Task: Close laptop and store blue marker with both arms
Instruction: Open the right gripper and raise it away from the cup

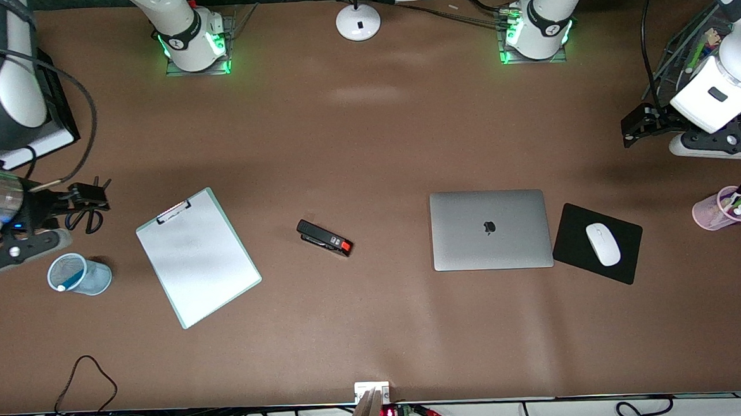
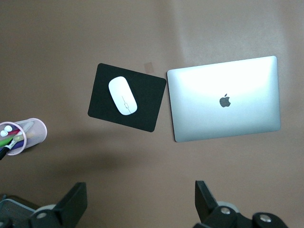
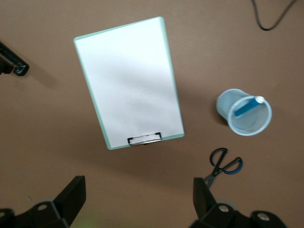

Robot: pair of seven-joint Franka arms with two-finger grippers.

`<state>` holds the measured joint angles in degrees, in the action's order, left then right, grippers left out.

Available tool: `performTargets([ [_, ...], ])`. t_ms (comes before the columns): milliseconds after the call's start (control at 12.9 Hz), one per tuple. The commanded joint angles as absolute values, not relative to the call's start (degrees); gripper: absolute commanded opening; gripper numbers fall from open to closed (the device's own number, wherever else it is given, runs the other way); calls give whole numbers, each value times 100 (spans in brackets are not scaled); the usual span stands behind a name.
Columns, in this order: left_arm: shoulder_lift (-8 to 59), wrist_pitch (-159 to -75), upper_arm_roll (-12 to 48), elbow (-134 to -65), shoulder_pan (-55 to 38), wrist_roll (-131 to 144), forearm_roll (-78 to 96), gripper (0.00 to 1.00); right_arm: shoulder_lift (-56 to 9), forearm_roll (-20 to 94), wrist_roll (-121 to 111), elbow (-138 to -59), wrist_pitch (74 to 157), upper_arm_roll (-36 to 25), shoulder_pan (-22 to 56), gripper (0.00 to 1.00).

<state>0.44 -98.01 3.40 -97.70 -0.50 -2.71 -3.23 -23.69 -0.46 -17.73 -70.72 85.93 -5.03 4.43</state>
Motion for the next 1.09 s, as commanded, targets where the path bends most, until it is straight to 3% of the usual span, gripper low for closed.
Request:
performTargets([
  [0, 141, -9677, 360, -9562, -70, -369, -316, 100, -2382, -36, -1425, -6996, 8639, -676, 431, 100],
  [778, 158, -9659, 352, -9562, -62, -404, -325, 100, -1785, 53, -800, -7014, 8763, -677, 299, 100],
  [1011, 158, -9659, 352, -9562, -62, -404, -325, 100, -1329, 53, -782, -7547, 8797, -677, 316, 100],
])
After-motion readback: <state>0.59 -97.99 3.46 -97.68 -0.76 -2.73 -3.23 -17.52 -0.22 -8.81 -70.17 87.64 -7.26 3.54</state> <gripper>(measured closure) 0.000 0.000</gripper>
